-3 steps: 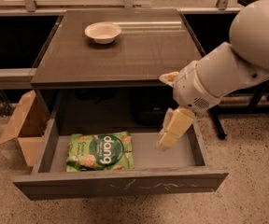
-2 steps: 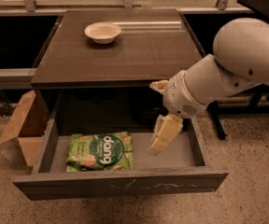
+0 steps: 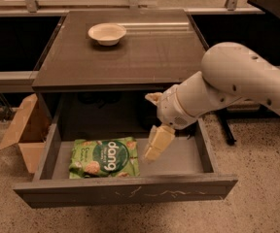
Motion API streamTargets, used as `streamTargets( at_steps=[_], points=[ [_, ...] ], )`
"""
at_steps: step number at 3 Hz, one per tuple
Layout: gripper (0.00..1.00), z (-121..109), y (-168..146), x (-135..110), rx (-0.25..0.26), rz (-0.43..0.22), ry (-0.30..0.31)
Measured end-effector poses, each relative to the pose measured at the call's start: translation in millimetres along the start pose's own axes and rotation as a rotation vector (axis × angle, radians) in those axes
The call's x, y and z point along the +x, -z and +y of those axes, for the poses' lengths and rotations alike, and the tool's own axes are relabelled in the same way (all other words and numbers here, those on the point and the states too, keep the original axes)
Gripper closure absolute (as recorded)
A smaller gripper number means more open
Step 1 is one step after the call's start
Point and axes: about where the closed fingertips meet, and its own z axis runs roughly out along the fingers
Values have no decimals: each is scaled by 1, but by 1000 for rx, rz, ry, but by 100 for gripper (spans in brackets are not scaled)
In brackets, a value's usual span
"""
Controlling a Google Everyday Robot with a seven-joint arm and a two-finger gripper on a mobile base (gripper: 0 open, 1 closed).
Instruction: Pick green rice chip bag from top drawer and place on counter
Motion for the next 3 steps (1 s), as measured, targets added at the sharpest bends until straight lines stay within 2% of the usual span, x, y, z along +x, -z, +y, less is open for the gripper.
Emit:
streamTargets(
  at_steps=[1,2,3],
  points=[
    [0,-20,-46,6,8,-43,-17],
    [0,-21,-56,6,3,-56,-3],
    [0,-27,-91,-1,-26,-85,56]
  ],
)
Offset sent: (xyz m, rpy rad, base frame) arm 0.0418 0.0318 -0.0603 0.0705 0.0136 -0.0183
